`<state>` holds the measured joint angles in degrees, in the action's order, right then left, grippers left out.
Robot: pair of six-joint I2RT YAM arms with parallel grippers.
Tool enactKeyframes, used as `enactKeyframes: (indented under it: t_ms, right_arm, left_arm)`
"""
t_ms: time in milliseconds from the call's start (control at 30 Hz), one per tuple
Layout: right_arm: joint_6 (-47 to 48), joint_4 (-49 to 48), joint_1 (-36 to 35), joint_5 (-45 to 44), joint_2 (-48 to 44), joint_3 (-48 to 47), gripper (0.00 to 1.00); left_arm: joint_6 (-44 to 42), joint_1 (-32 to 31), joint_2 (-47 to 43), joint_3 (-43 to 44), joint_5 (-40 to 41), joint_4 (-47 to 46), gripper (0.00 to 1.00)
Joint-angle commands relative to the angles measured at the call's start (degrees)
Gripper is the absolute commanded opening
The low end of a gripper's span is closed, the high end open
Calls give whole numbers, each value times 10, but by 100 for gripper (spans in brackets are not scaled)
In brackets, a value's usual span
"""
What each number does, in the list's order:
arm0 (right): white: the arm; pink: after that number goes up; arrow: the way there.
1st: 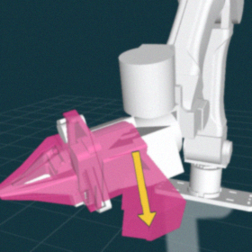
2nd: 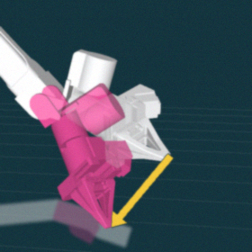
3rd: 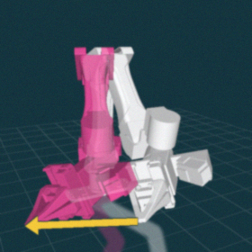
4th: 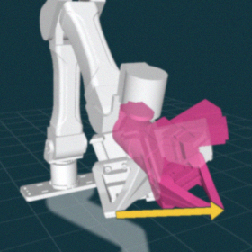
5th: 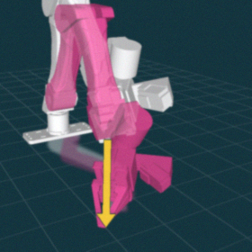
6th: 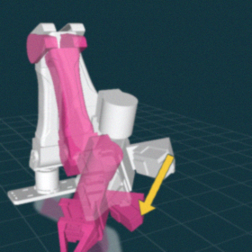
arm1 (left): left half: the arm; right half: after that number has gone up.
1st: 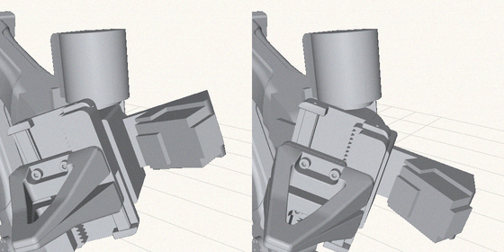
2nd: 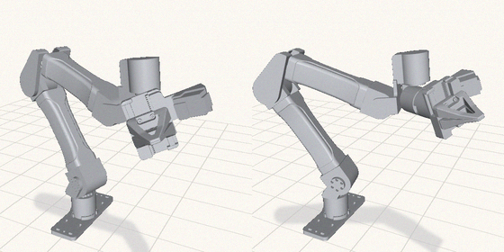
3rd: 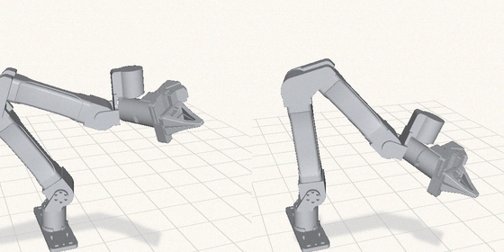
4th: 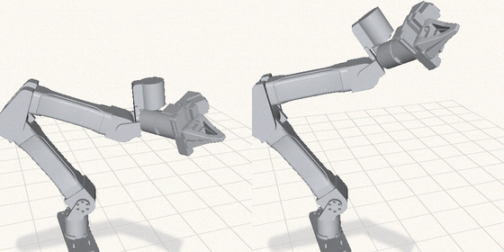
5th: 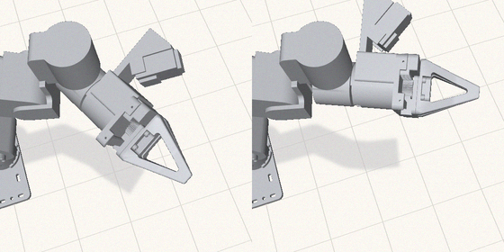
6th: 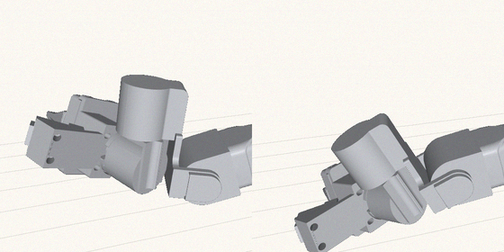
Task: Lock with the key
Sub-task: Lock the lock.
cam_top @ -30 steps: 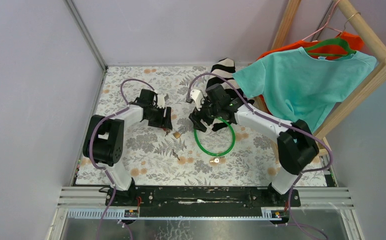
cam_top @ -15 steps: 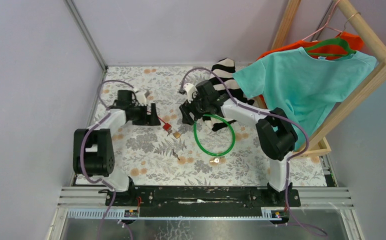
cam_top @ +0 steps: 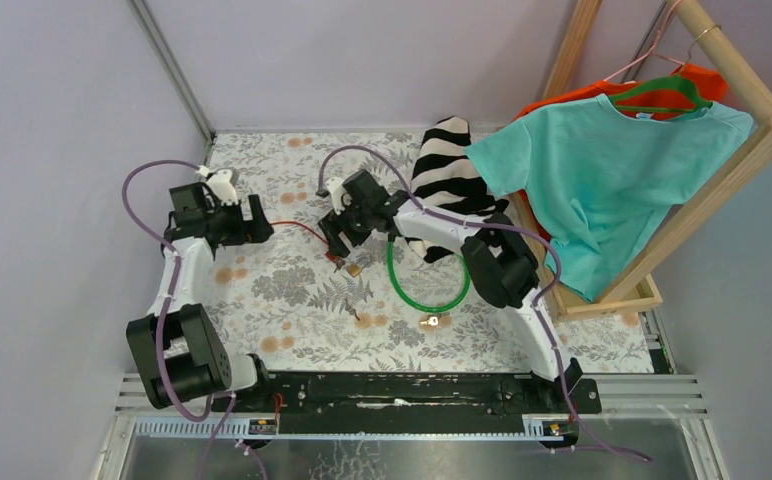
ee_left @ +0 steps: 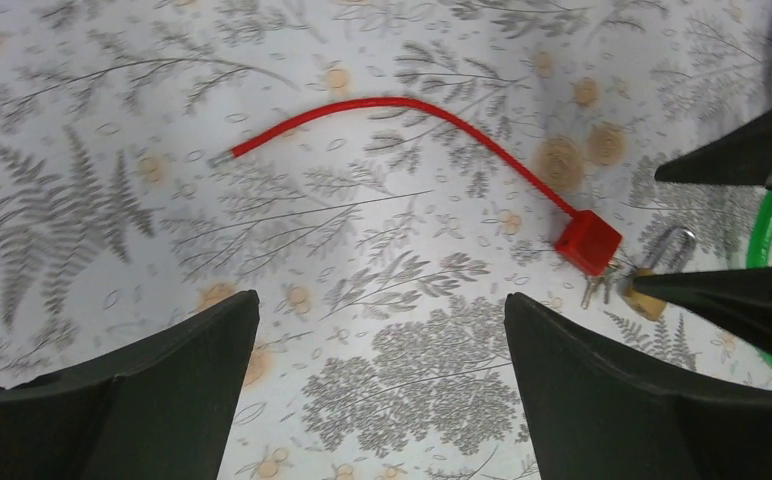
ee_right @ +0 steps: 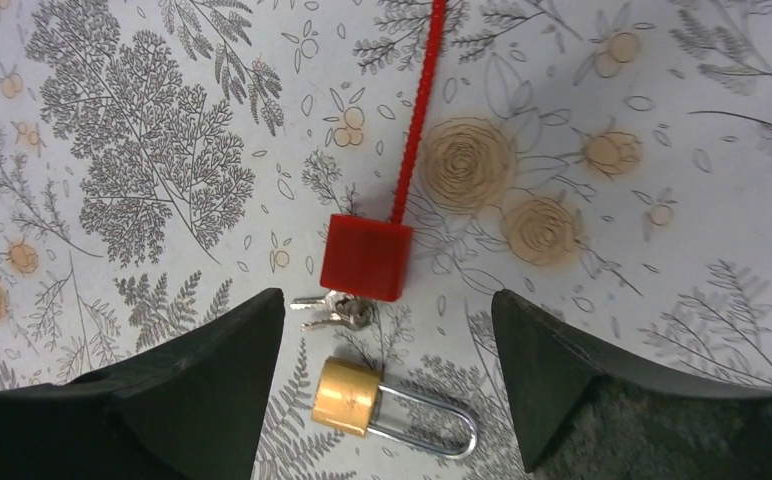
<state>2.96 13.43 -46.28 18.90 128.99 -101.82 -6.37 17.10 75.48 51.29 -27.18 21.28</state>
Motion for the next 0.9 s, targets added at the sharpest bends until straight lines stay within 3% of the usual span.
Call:
enactKeyframes:
  t_ms: [0, 233, 667, 867]
  right_arm:
    - [-4, 42, -26, -43, 33, -65, 82]
    - [30, 67, -47, -99, 79, -106, 73]
    - [80, 49, -76, -171, 90, -93, 55]
    - [100, 47, -76, -172, 68, -88, 38]
  left_arm:
    - [-11, 41, -12, 11, -6, 19, 100]
    - [-24, 60, -32, 14, -19, 39, 100]
    - [-43, 61, -60, 7, -18, 48, 100]
    - [-58, 61, -56, 25, -10, 64, 100]
